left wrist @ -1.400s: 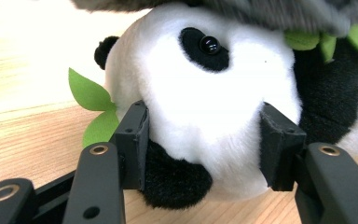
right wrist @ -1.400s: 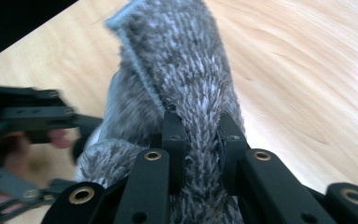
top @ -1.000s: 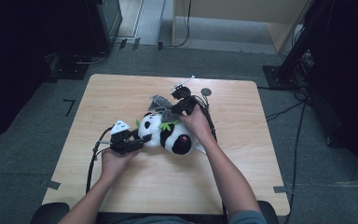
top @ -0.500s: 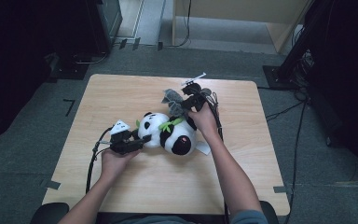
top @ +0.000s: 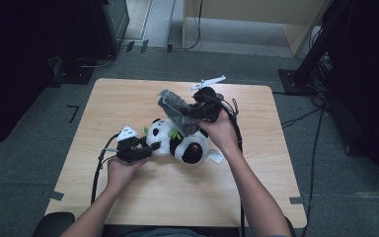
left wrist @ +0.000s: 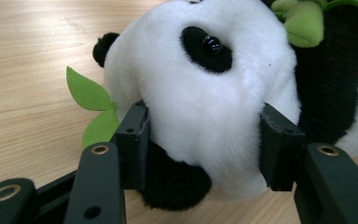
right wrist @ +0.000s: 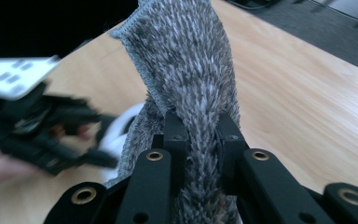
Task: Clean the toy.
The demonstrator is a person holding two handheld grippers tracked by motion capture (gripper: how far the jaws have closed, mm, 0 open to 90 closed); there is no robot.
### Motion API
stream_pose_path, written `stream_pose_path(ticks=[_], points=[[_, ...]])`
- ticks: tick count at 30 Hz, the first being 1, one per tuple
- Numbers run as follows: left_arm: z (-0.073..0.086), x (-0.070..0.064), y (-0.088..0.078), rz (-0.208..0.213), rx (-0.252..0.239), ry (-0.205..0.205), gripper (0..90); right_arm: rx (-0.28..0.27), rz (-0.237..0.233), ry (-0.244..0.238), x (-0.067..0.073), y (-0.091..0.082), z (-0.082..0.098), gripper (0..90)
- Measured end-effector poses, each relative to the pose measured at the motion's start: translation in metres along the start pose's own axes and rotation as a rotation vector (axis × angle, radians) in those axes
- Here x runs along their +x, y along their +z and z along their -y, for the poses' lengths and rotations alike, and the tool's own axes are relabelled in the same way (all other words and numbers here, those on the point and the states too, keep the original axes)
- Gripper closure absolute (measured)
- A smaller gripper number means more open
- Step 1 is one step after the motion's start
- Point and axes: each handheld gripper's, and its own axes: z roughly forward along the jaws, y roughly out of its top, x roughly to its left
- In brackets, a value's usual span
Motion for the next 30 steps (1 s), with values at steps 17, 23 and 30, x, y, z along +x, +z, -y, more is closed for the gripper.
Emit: stream_pose_path(ticks=[17,23,30], points=[[-0.002,-0.001,0.003,0.010,0.016,-0.017,46.7,0.180,-0.110,-0.135,0.036,0.048,0.045,80.2],[-0.002,-0.003,0.004,0.001,0.016,0.004,46.9,0.151,-0.107,-0.138,0.027,0.040,0.049,80.0],[-0.002,-0.003,0.004,0.001,0.018,0.013,46.9,0.111,-0.068,-0.087,0.010,0.025,0.051,79.9]])
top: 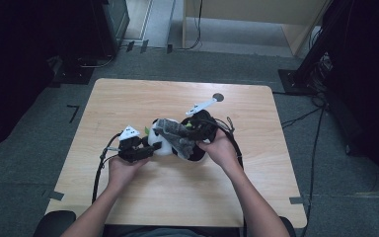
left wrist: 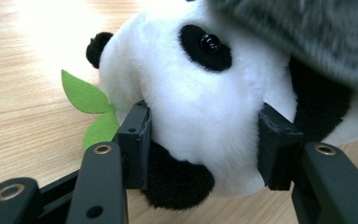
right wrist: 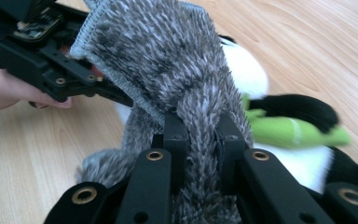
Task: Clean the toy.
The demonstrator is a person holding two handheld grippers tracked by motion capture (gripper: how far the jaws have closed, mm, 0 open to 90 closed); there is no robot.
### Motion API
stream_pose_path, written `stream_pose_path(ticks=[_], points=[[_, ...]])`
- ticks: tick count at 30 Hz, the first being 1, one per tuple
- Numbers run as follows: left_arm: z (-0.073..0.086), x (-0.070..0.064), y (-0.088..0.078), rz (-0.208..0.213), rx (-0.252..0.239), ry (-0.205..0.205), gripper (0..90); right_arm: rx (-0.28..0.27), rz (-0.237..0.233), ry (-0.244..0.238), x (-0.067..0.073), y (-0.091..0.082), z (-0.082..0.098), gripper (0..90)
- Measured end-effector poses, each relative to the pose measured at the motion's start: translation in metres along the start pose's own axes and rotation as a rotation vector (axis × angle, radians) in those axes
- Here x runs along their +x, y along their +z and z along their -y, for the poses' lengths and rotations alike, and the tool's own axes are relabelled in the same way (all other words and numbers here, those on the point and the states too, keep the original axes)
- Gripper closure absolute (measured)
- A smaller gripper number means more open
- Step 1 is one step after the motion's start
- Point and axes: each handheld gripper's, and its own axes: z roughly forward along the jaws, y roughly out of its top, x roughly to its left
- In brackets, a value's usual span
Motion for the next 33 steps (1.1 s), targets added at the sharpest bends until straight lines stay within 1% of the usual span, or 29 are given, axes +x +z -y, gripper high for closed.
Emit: stream_pose_path(ticks=[2,3,5,7,8,9,10,11,15,16,18,19,20,22,25,26,27,29,30,31,33], points=[[0.000,0.000,0.000,-0.001,0.000,0.004,46.9,-0.006,-0.003,0.020,-0.005,-0.002,0.003,79.9],[0.000,0.000,0.000,-0.002,0.001,0.005,46.9,-0.008,0.002,0.022,-0.007,-0.003,0.004,79.9],[0.000,0.000,0.000,-0.002,0.002,0.004,46.9,-0.013,0.035,0.030,-0.011,-0.006,0.005,79.9],[0.001,0.000,0.000,-0.001,0.001,0.007,46.9,-0.012,0.071,0.056,-0.018,-0.009,0.007,79.9],[0.001,0.000,0.000,-0.002,0.001,0.011,46.9,-0.017,0.059,0.077,-0.023,-0.009,0.010,79.9],[0.001,0.000,0.000,-0.002,0.001,0.013,46.9,-0.024,0.038,0.099,-0.027,-0.010,0.012,79.9],[0.001,0.000,0.000,-0.002,-0.001,0.011,46.9,-0.023,0.044,0.105,-0.030,-0.010,0.014,79.9],[0.001,0.000,0.000,-0.001,0.001,0.012,46.9,-0.027,0.063,0.103,-0.032,-0.012,0.017,79.9],[0.001,0.001,0.000,0.002,0.002,0.010,46.8,-0.017,0.123,0.147,-0.046,-0.018,0.025,79.9],[0.002,0.001,0.000,0.003,0.000,0.009,46.8,-0.016,0.126,0.167,-0.050,-0.020,0.028,79.9],[0.002,0.001,0.000,0.006,-0.007,0.005,46.7,-0.029,0.108,0.200,-0.056,-0.024,0.034,80.0],[0.002,0.001,0.000,0.006,-0.008,0.005,46.6,-0.030,0.118,0.199,-0.057,-0.025,0.035,79.9],[0.002,0.001,0.000,0.005,-0.007,0.005,46.6,-0.030,0.128,0.188,-0.057,-0.026,0.036,79.9],[0.002,0.001,0.000,0.006,-0.005,0.003,46.5,-0.025,0.149,0.186,-0.056,-0.029,0.036,79.8],[0.002,0.002,0.000,0.009,0.000,-0.002,46.2,-0.042,0.148,0.181,-0.050,-0.035,0.029,79.9],[0.002,0.002,0.000,0.009,0.000,-0.004,46.2,-0.057,0.145,0.173,-0.047,-0.037,0.025,80.0],[0.002,0.002,-0.001,0.009,0.003,-0.002,46.1,-0.075,0.139,0.164,-0.043,-0.040,0.021,80.0],[0.001,0.002,-0.001,0.011,0.001,-0.011,45.7,-0.102,0.126,0.147,-0.034,-0.046,0.011,80.1],[0.001,0.002,0.000,0.012,0.001,-0.013,45.6,-0.108,0.115,0.145,-0.029,-0.048,0.005,80.1],[0.001,0.002,-0.001,0.012,0.002,-0.012,45.5,-0.120,0.107,0.132,-0.024,-0.049,-0.001,80.2],[0.001,0.002,-0.001,0.013,0.003,-0.012,45.2,-0.130,0.073,0.113,-0.013,-0.048,-0.011,80.1]])
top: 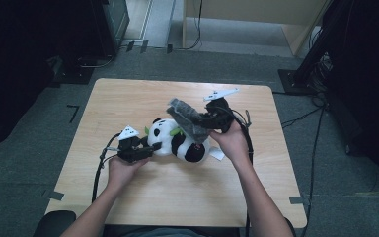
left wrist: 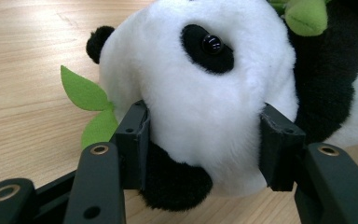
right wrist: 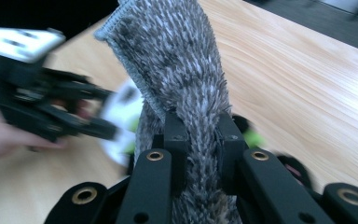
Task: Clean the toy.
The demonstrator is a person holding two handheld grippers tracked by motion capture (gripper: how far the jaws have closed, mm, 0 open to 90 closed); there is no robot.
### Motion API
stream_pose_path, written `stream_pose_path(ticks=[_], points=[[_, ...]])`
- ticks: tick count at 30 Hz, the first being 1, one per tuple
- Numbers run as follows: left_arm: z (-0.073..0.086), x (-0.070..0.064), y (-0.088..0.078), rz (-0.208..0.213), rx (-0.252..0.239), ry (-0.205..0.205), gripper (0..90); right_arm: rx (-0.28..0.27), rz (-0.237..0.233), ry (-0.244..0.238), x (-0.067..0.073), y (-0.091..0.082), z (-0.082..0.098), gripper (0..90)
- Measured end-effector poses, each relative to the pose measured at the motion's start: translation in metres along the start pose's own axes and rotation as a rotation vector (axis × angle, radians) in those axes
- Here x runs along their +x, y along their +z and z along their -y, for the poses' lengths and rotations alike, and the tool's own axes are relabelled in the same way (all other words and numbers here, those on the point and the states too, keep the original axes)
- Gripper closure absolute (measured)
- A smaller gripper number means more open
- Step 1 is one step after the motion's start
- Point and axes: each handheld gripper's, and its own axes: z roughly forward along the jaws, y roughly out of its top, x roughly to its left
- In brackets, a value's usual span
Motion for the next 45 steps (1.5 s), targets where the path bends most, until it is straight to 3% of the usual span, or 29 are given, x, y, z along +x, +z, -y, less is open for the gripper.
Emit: stream_pose_path(ticks=[5,8,10,13,15,20,27,31,34,39,41,45], points=[[-0.001,0.000,0.000,0.000,0.003,-0.004,44.2,-0.012,-0.124,-0.018,0.030,0.016,-0.012,80.1],[-0.001,0.000,-0.001,-0.001,0.004,-0.003,43.6,0.024,-0.149,-0.040,0.043,0.035,-0.010,80.0],[-0.001,-0.001,-0.001,-0.004,0.004,-0.002,43.4,0.070,-0.156,-0.032,0.043,0.049,-0.003,80.0],[-0.002,-0.001,0.000,-0.005,0.010,-0.002,43.5,0.125,-0.145,-0.022,0.036,0.064,0.011,80.0],[-0.002,-0.001,0.000,-0.002,0.013,-0.006,43.8,0.102,-0.167,-0.025,0.029,0.066,0.018,80.1],[-0.003,-0.001,0.000,-0.002,0.021,-0.006,44.4,0.089,-0.167,-0.042,0.020,0.058,0.025,80.1],[-0.003,-0.001,0.000,-0.001,0.019,-0.003,44.4,0.070,-0.117,-0.024,0.008,0.039,0.032,79.8],[-0.002,-0.001,0.001,-0.002,0.024,0.003,44.4,0.057,-0.081,0.022,-0.006,0.029,0.042,79.6],[-0.002,-0.002,0.001,-0.003,0.028,0.009,44.3,0.046,-0.091,0.068,-0.015,0.024,0.050,79.6],[-0.002,-0.001,0.000,0.001,0.034,0.010,44.2,0.051,-0.033,0.098,-0.025,0.014,0.059,79.6],[-0.002,-0.002,0.001,-0.001,0.037,0.016,44.2,0.043,-0.046,0.135,-0.029,0.012,0.066,79.6],[-0.002,-0.002,0.001,-0.001,0.036,0.013,44.2,0.042,-0.024,0.172,-0.038,0.009,0.079,79.6]])
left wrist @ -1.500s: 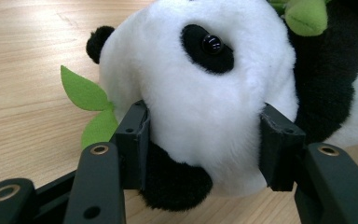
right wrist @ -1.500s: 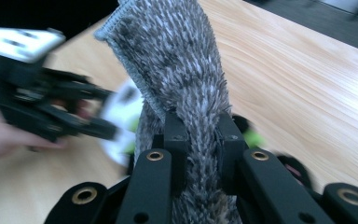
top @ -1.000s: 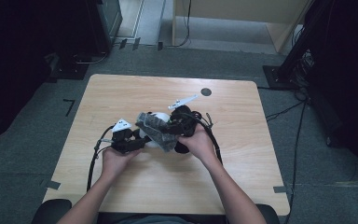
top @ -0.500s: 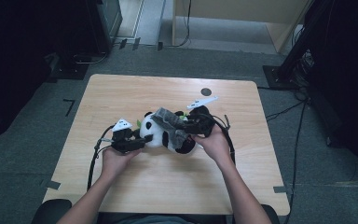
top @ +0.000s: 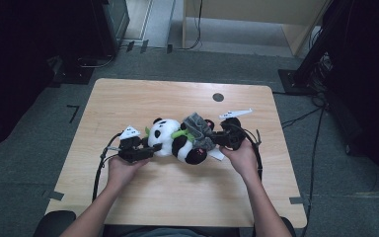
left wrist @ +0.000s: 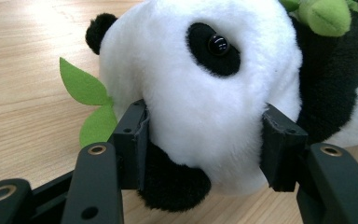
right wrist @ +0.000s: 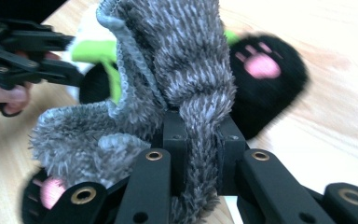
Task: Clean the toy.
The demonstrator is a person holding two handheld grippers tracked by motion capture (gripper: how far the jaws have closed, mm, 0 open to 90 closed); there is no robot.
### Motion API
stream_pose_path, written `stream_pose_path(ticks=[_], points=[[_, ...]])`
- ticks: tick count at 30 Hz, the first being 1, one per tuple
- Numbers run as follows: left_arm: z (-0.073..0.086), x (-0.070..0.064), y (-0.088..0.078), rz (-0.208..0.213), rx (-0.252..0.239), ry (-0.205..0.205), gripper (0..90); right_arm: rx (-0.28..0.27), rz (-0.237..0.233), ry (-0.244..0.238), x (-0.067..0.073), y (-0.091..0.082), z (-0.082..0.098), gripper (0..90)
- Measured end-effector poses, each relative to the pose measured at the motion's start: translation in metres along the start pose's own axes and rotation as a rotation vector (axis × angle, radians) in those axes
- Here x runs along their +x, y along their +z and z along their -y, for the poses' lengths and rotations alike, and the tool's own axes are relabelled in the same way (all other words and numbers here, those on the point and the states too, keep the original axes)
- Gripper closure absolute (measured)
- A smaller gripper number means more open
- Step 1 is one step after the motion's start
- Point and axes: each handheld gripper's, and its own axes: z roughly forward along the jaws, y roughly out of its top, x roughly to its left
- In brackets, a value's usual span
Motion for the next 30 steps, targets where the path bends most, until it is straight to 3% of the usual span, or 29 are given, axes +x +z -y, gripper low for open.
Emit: stream_pose_path(ticks=[10,21,25,27,30], points=[[0.000,0.002,0.000,0.009,-0.008,-0.008,43.7,0.009,0.028,0.055,-0.022,0.002,0.018,79.6],[-0.002,0.003,0.000,0.015,-0.011,-0.004,43.5,0.086,0.092,0.122,-0.038,0.004,0.039,79.3],[-0.003,0.005,0.000,0.018,-0.009,-0.012,43.5,0.066,0.119,0.163,-0.046,-0.010,0.042,79.3],[-0.004,0.004,0.000,0.018,-0.002,-0.012,43.6,0.029,0.111,0.176,-0.047,-0.020,0.042,79.3],[-0.005,0.005,0.000,0.020,-0.006,-0.013,43.6,-0.013,0.101,0.162,-0.040,-0.035,0.038,79.3]])
